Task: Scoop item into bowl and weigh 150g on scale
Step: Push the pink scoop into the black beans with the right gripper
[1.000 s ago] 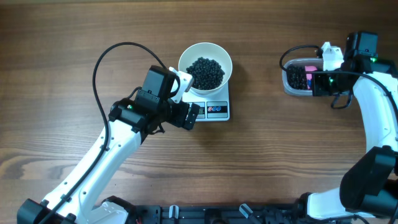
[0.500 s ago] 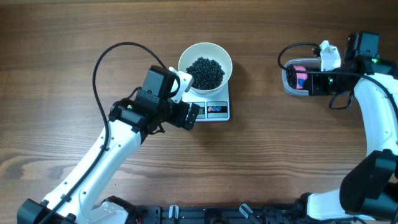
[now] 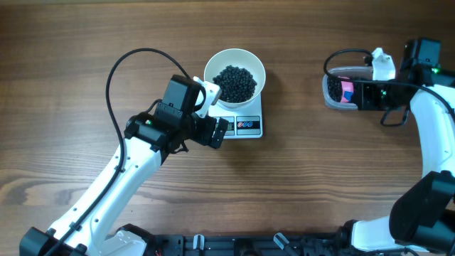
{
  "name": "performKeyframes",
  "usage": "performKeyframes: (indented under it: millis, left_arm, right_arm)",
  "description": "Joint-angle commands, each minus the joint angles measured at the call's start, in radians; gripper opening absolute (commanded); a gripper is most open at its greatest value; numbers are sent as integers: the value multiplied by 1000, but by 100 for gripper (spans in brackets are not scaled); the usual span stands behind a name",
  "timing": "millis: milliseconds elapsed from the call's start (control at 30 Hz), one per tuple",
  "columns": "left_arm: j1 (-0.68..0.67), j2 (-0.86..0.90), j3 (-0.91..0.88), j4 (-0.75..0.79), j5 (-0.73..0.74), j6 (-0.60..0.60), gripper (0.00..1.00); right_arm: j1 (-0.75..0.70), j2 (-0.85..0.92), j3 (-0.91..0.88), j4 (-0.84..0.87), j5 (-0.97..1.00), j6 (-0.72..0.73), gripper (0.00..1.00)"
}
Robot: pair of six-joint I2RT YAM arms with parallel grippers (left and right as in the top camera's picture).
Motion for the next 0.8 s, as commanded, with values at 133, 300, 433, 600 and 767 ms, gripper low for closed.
performKeyframes:
  millis: [133,300,433,600,767]
  left_arm:
    - [5,-9,15,3,12,8,100]
    - [5,-9,15,3,12,8,100]
    - [5,-9,15,3,12,8,100]
    - [5,-9,15,3,12,8,100]
    - [5,-9,15,3,12,8,100]
  right_arm:
    - [-14,0,2,-27,-138,-23,4]
    - [-16,3,2,-27,-146,-23,4]
    - [-32,3,2,-23,-158,-21,4]
    - [-69,4,2,-26,-180,-21,4]
    - [-87,10,2,-37,-190,-22,4]
